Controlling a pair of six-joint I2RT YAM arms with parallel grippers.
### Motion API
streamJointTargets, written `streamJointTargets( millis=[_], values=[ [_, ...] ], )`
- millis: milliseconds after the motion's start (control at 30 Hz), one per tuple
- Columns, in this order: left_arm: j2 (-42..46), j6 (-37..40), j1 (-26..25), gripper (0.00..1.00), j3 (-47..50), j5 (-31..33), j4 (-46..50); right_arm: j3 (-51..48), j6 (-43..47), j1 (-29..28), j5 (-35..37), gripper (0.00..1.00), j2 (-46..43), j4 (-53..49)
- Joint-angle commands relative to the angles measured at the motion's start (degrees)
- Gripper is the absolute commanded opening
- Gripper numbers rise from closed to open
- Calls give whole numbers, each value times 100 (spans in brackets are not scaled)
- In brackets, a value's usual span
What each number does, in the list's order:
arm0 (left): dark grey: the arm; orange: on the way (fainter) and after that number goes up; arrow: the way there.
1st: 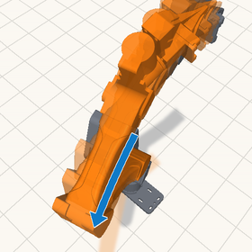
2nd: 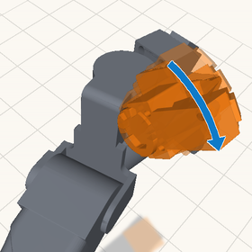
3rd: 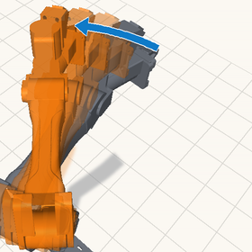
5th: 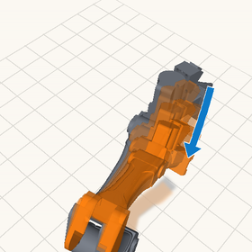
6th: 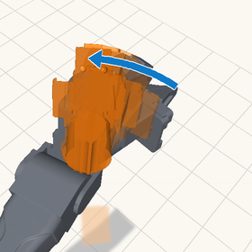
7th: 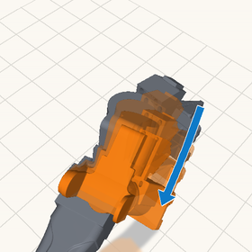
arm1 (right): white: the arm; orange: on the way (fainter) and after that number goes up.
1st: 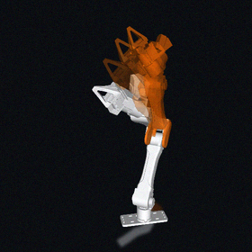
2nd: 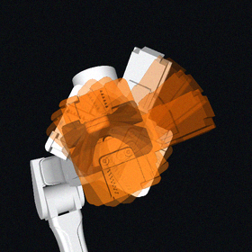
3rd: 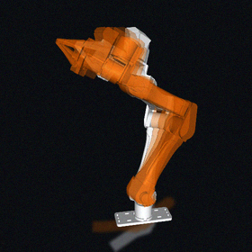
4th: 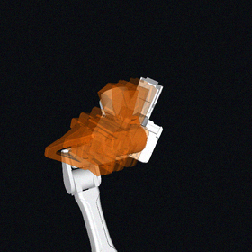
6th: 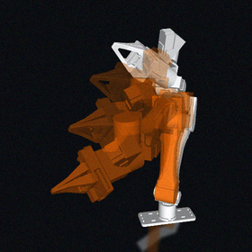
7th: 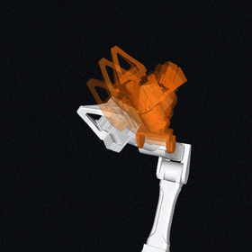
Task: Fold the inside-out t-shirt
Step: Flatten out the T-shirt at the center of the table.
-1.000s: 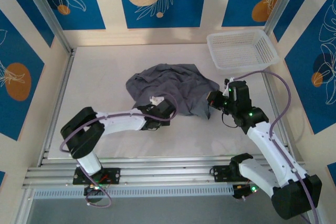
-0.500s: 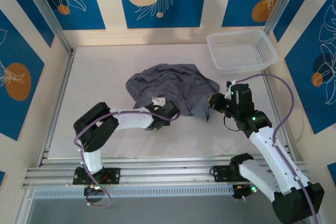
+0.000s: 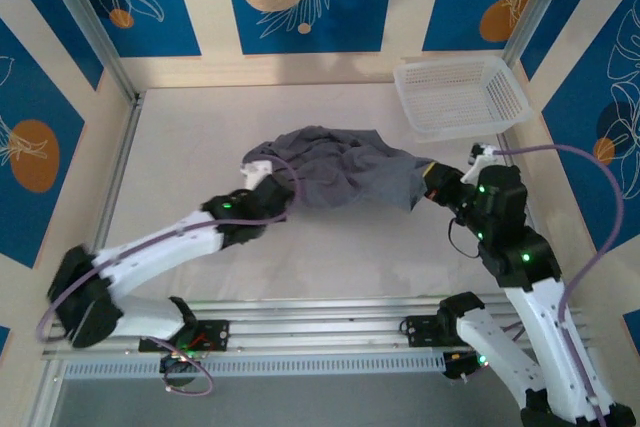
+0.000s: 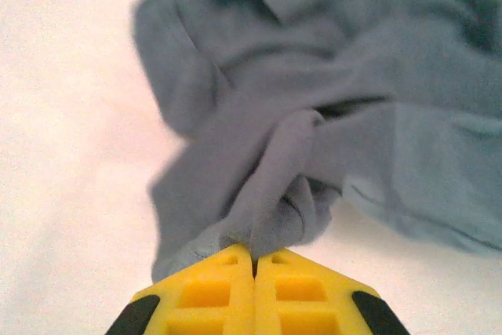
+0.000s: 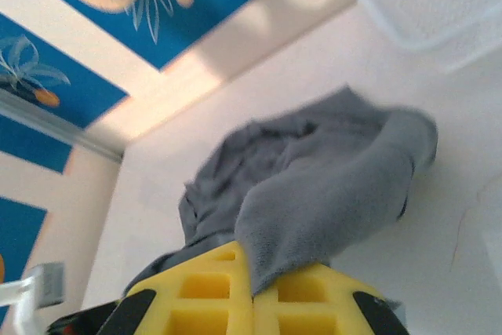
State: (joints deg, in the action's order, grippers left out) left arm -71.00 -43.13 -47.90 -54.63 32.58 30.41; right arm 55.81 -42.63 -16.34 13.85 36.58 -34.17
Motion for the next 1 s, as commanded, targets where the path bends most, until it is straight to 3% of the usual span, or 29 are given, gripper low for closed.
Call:
streamJointTargets(
  millis=[0,67,167,233,300,467,733,867,967],
  values=[
    [962,1185,769,0,-262,-166,431,424,117,93,698,0,-42,247],
    [1258,2051,1366,0,-1017,-426,411,1089,364,197,795,0,336,621],
    [1001,3239,2066,0,-2819,-672,538,2522,639,430,1308,0,1312,871],
    [681,3832,2283,0,-4007,-710,711,3746,264,799,871,0,1830,445],
    [473,4457,2355,0,-4967,-724,822,4481,125,922,679,0,1997,636],
    [937,5737,2387,0,-4932,-1304,218,5179,689,945,1693,0,1957,1092],
    [1186,5538,2398,0,-4849,-1294,618,5811,860,953,1152,0,2078,783],
    [1551,5190,2397,0,-4760,-1666,559,5905,754,967,740,0,1981,693],
    [1902,4950,2399,0,-4694,-2291,326,5970,764,962,469,0,1812,742]
  ],
)
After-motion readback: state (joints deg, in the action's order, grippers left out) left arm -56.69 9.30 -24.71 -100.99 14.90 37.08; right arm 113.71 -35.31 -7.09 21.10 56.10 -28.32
